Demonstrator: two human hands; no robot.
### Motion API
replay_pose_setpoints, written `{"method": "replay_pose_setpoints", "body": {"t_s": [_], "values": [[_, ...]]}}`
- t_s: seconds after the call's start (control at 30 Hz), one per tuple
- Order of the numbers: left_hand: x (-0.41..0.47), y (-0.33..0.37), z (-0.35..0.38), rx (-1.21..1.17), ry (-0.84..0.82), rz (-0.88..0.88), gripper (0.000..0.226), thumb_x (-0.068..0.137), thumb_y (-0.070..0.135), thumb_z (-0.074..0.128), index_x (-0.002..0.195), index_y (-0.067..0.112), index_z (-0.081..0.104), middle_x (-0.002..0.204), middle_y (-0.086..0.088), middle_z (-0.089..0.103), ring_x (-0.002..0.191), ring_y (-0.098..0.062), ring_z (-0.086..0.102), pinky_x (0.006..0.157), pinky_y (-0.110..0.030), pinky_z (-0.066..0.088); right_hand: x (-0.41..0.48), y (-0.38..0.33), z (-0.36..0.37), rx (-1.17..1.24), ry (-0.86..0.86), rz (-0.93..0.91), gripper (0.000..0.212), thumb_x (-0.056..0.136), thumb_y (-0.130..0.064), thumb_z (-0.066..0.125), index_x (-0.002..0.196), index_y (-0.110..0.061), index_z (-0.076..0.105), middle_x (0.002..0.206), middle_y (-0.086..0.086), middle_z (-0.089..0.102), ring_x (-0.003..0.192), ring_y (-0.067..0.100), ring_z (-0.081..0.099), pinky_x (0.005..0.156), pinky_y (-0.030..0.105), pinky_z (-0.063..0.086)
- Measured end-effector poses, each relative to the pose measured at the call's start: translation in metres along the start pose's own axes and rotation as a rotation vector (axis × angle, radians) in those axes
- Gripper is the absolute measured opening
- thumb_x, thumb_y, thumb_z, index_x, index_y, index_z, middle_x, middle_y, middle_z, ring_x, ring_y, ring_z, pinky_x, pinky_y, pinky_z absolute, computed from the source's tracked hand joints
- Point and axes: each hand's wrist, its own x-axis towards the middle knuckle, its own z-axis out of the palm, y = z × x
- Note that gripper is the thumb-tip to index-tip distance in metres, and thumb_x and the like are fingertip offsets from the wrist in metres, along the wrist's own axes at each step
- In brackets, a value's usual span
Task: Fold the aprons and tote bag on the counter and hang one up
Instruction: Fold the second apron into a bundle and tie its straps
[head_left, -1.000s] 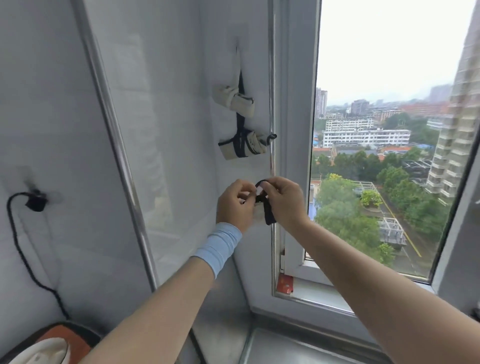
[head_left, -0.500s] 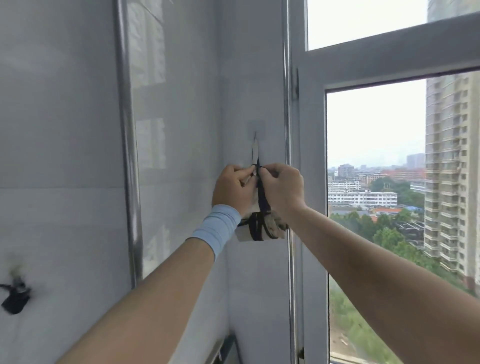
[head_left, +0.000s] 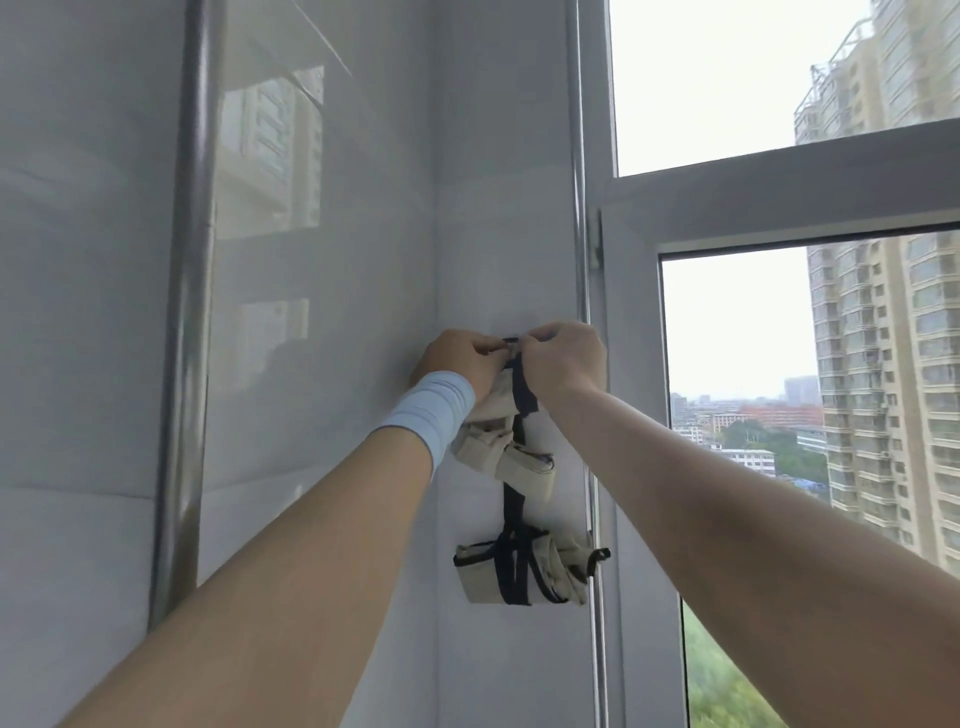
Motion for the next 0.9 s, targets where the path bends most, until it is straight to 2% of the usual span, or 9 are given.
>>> {"method": "replay_pose_setpoints", "body": {"t_s": [0.13,0.2,0.27,0.37,0.47,0.6,0.67,0.77,0.9], "values": [[-0.001,-0.014,0.008,-0.041,0.023,0.023,0.009,0.081,0.041,0.069,0.089,0.038,0.068,0.094,0.013,0.071,0.087,-0.013,0.066,0.084,-0.031,0.054,-0.008,0.009,0.004,-0.157,0.046,-0.056,0.015,0.087,-0.018,0.060,0.084,-0.023,0.074,0.078,-0.007,0.062,0.069,0.013,0.055,0.047,0.016,0.031],[-0.011,-0.023,0.013,-0.100,0.055,0.031,0.018,0.077,0.045,0.071,0.085,0.035,0.058,0.084,0.013,0.067,0.080,-0.013,0.065,0.076,-0.031,0.055,-0.018,0.017,0.004,-0.212,0.043,-0.109,0.011,0.092,-0.023,0.060,0.091,-0.021,0.070,0.081,-0.007,0.059,0.073,0.013,0.053,0.051,0.020,0.032],[-0.021,-0.030,0.019,-0.046,0.056,0.055,0.018,0.082,0.049,0.063,0.082,0.031,0.060,0.082,0.012,0.066,0.078,-0.015,0.064,0.072,-0.031,0.053,-0.031,0.028,0.001,-0.252,0.035,-0.235,0.015,0.096,-0.025,0.055,0.095,-0.017,0.067,0.083,-0.004,0.059,0.076,0.016,0.054,0.058,0.025,0.036],[-0.037,-0.035,0.023,0.104,0.092,0.156,0.032,0.093,0.037,0.044,0.075,0.019,0.063,0.081,0.002,0.064,0.083,-0.024,0.063,0.071,-0.037,0.052,-0.045,0.045,-0.005,-0.254,0.012,-0.475,0.022,0.097,-0.015,0.047,0.095,-0.008,0.068,0.090,0.006,0.063,0.079,0.023,0.057,0.066,0.032,0.046],[-0.053,-0.033,0.019,0.185,0.110,0.265,0.027,0.088,0.037,0.046,0.105,0.029,0.065,0.106,0.009,0.063,0.104,-0.015,0.053,0.082,-0.034,0.048,-0.050,0.053,-0.014,-0.174,-0.100,-0.432,0.021,0.096,-0.014,0.049,0.101,-0.013,0.069,0.098,0.001,0.063,0.087,0.016,0.057,0.075,0.024,0.045],[-0.064,-0.022,0.014,0.291,0.041,0.273,0.054,0.072,0.070,0.058,0.117,0.040,0.053,0.111,0.020,0.058,0.104,-0.006,0.050,0.083,-0.029,0.046,-0.045,0.043,-0.030,0.043,-0.129,-0.189,0.009,0.095,-0.021,0.059,0.098,-0.024,0.067,0.089,-0.010,0.066,0.080,-0.001,0.057,0.059,0.004,0.039],[-0.065,-0.018,0.014,0.255,0.020,0.232,0.056,0.070,0.071,0.061,0.116,0.040,0.054,0.112,0.020,0.060,0.104,-0.007,0.053,0.085,-0.031,0.048,-0.044,0.041,-0.034,0.010,-0.170,-0.181,0.008,0.095,-0.022,0.058,0.095,-0.026,0.066,0.087,-0.011,0.065,0.079,-0.002,0.057,0.058,0.007,0.040],[-0.063,-0.020,0.012,0.165,-0.046,0.223,0.049,0.074,0.054,0.064,0.119,0.037,0.055,0.116,0.019,0.060,0.108,-0.009,0.055,0.092,-0.032,0.049,-0.042,0.047,-0.034,-0.076,-0.183,-0.236,0.012,0.096,-0.024,0.057,0.099,-0.024,0.068,0.097,-0.005,0.066,0.089,0.009,0.059,0.072,0.017,0.040],[-0.066,-0.026,0.011,0.127,-0.051,0.303,0.050,0.079,0.043,0.066,0.123,0.028,0.048,0.123,0.014,0.046,0.113,-0.005,0.050,0.095,-0.022,0.042,-0.049,0.052,-0.030,-0.334,-0.074,-0.502,0.020,0.098,-0.020,0.053,0.110,-0.015,0.068,0.108,0.001,0.063,0.097,0.020,0.058,0.081,0.026,0.044]]}}
